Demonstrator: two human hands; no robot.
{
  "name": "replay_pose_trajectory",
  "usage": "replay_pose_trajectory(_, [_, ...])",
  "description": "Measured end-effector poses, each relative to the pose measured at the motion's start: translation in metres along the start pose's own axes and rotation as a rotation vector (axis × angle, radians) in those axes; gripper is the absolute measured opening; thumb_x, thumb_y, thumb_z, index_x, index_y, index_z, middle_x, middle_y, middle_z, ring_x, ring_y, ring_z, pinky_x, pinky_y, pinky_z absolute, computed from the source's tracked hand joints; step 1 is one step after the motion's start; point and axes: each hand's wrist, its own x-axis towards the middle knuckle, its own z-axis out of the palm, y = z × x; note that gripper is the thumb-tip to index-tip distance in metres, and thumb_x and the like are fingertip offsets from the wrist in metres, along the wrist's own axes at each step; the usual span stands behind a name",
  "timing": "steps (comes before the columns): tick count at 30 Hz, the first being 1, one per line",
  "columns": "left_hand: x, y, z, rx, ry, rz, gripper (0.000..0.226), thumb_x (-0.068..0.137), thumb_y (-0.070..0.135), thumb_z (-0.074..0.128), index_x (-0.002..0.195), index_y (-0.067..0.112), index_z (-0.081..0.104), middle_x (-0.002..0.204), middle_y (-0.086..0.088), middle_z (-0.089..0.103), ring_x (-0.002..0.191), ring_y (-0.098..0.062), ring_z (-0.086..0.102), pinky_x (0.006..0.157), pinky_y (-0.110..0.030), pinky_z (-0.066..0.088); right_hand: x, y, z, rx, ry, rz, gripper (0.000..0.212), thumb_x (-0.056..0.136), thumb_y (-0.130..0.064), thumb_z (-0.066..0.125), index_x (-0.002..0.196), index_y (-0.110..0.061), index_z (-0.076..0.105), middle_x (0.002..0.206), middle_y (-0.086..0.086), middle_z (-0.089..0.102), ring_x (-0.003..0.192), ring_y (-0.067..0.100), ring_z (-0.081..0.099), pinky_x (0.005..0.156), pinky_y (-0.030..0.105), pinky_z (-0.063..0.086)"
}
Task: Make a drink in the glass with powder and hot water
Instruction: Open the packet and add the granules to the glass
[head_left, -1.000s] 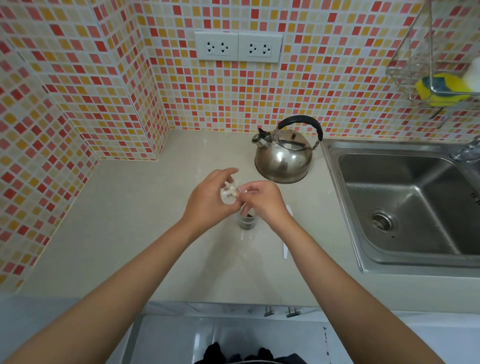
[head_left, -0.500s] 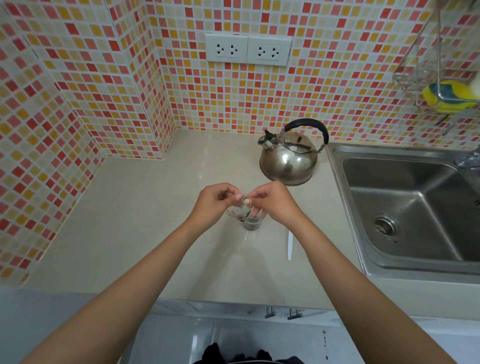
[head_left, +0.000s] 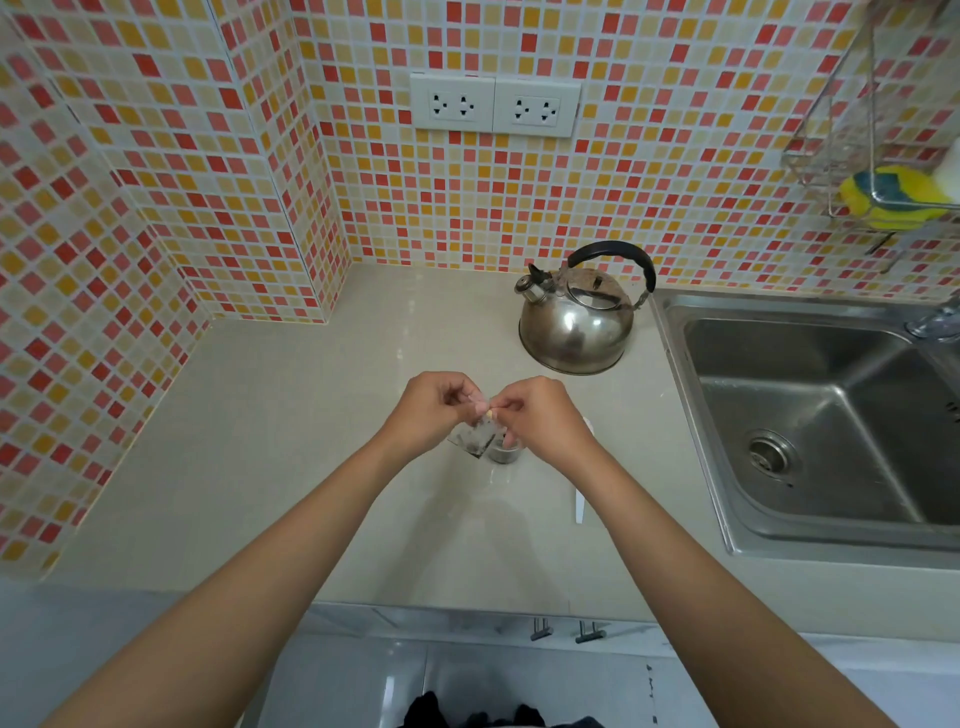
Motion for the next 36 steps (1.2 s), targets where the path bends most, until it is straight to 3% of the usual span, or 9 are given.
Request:
replay_pose_trajectory(3, [0.001, 0.0, -0.001, 0.031, 0.013, 0.012, 0.013, 0.079, 0.0, 0.07, 0.07, 0.01, 0.067, 0.057, -0.001, 0.064, 0.043, 0.005, 0.053, 0.046, -0.002, 0.034, -0.001, -0.002, 0.001, -0.068, -0.01, -0.036, 0.016, 0.086, -0.005, 0.058, 0.088, -0.001, 0.074, 0.073, 0.019, 0.066, 0.059, 0.021, 0.058, 0.045, 0.016, 0.039])
replay_pose_trajectory(9, [0.0, -0.002, -0.003, -0.073, 0.079, 0.063, 0.007, 0.077, 0.009, 0.075, 0.076, 0.016, 0.075, 0.064, 0.002, 0.07, 0.06, -0.007, 0.065, 0.062, -0.012, 0.048, 0.005, -0.002, 0.0, 0.0, 0.064, -0.006, 0.017, 0.086, -0.004, 0.058, 0.075, -0.01, 0.069, 0.065, 0.006, 0.06, 0.049, 0.014, 0.053, 0.044, 0.015, 0.039])
replay_pose_trajectory(12, [0.001, -0.002, -0.005, -0.096, 0.07, 0.076, 0.009, 0.08, 0.005, 0.07, 0.079, 0.013, 0.074, 0.07, -0.01, 0.07, 0.065, -0.016, 0.065, 0.071, -0.023, 0.052, 0.005, -0.001, 0.0, 0.005, 0.076, -0.011, 0.015, 0.086, -0.005, 0.06, 0.076, -0.01, 0.07, 0.07, 0.008, 0.064, 0.048, 0.013, 0.054, 0.046, 0.017, 0.04])
replay_pose_trajectory(14, [0.002, -0.002, -0.007, -0.043, 0.065, 0.079, 0.014, 0.08, 0.005, 0.07, 0.076, 0.017, 0.074, 0.068, -0.008, 0.07, 0.064, -0.015, 0.064, 0.072, -0.027, 0.052, 0.004, -0.001, 0.002, 0.039, 0.057, -0.013, 0.012, 0.085, -0.007, 0.061, 0.084, -0.011, 0.073, 0.07, 0.007, 0.064, 0.045, 0.011, 0.053, 0.04, 0.012, 0.04])
replay_pose_trajectory(17, [0.002, -0.001, -0.009, 0.019, 0.032, 0.084, 0.014, 0.079, 0.008, 0.072, 0.075, 0.02, 0.075, 0.067, -0.001, 0.07, 0.061, -0.009, 0.064, 0.068, -0.019, 0.051, 0.004, -0.002, 0.005, 0.025, 0.037, -0.01, 0.011, 0.086, -0.01, 0.062, 0.089, -0.012, 0.072, 0.066, 0.003, 0.063, 0.041, 0.007, 0.055, 0.037, 0.01, 0.036])
replay_pose_trajectory(22, [-0.002, -0.004, -0.006, -0.036, 0.052, 0.076, 0.015, 0.08, 0.009, 0.072, 0.083, 0.023, 0.067, 0.072, -0.004, 0.068, 0.065, -0.012, 0.064, 0.063, -0.017, 0.048, 0.006, -0.001, 0.007, 0.085, 0.064, 0.038, 0.021, 0.087, -0.007, 0.058, 0.069, -0.015, 0.063, 0.056, 0.001, 0.059, 0.043, 0.018, 0.057, 0.037, 0.01, 0.036])
replay_pose_trajectory(26, [-0.004, -0.012, -0.011, -0.041, 0.049, 0.073, 0.019, 0.084, 0.003, 0.067, 0.081, 0.022, 0.067, 0.074, -0.007, 0.068, 0.068, -0.016, 0.066, 0.071, -0.028, 0.052, 0.006, 0.001, 0.012, 0.133, 0.075, 0.046, 0.012, 0.086, -0.007, 0.062, 0.076, -0.011, 0.068, 0.057, 0.004, 0.063, 0.039, 0.015, 0.056, 0.052, 0.022, 0.045])
replay_pose_trajectory(31, [-0.003, -0.017, -0.02, -0.003, 0.051, 0.038, 0.02, 0.081, 0.005, 0.07, 0.076, 0.024, 0.069, 0.072, -0.01, 0.07, 0.064, -0.015, 0.064, 0.067, -0.024, 0.049, 0.005, 0.001, 0.019, 0.145, 0.05, 0.045, 0.009, 0.084, -0.008, 0.063, 0.077, -0.011, 0.068, 0.062, 0.008, 0.066, 0.04, 0.016, 0.058, 0.058, 0.026, 0.047])
replay_pose_trajectory(36, [0.003, -0.02, -0.024, 0.015, 0.05, 0.023, 0.019, 0.08, 0.006, 0.071, 0.072, 0.023, 0.068, 0.066, 0.0, 0.07, 0.06, -0.008, 0.062, 0.061, -0.013, 0.047, 0.007, 0.001, 0.021, 0.16, 0.05, 0.075, 0.007, 0.084, -0.01, 0.063, 0.082, -0.013, 0.07, 0.068, 0.006, 0.067, 0.047, 0.024, 0.06, 0.059, 0.031, 0.05])
